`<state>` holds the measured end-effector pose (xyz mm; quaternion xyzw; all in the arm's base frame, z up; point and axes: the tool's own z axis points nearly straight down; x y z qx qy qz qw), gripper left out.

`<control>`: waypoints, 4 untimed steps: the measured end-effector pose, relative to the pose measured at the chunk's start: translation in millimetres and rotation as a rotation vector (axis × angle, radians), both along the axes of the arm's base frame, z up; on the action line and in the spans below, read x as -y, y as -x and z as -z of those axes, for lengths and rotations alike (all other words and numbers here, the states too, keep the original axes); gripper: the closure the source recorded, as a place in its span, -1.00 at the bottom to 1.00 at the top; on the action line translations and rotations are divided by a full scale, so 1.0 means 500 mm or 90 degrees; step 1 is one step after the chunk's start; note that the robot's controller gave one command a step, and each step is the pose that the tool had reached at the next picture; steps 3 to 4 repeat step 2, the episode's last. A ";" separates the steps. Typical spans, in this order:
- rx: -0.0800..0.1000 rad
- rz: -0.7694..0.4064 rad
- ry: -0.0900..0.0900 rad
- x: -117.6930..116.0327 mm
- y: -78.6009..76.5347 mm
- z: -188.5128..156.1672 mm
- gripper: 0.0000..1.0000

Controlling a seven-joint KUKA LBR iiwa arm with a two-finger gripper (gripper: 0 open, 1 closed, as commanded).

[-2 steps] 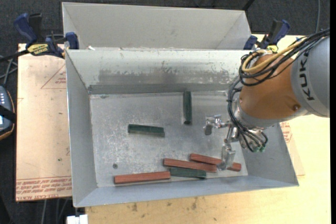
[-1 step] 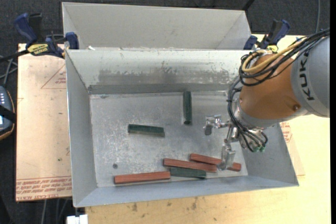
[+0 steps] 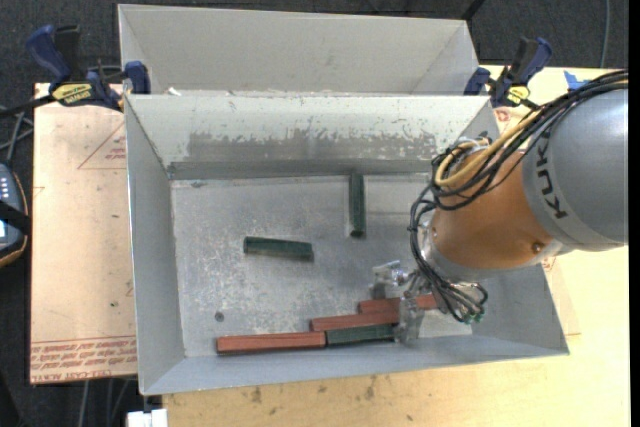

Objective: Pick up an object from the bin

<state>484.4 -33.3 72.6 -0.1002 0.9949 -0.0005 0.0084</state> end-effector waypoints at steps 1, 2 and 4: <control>0.000 -0.001 0.000 0.000 0.000 0.000 1.00; -0.010 0.013 0.000 0.035 -0.025 -0.283 1.00; -0.010 0.013 0.000 0.035 -0.025 -0.283 1.00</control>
Offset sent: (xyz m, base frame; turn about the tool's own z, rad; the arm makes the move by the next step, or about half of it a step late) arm 0.0120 -0.0177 0.1418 0.0191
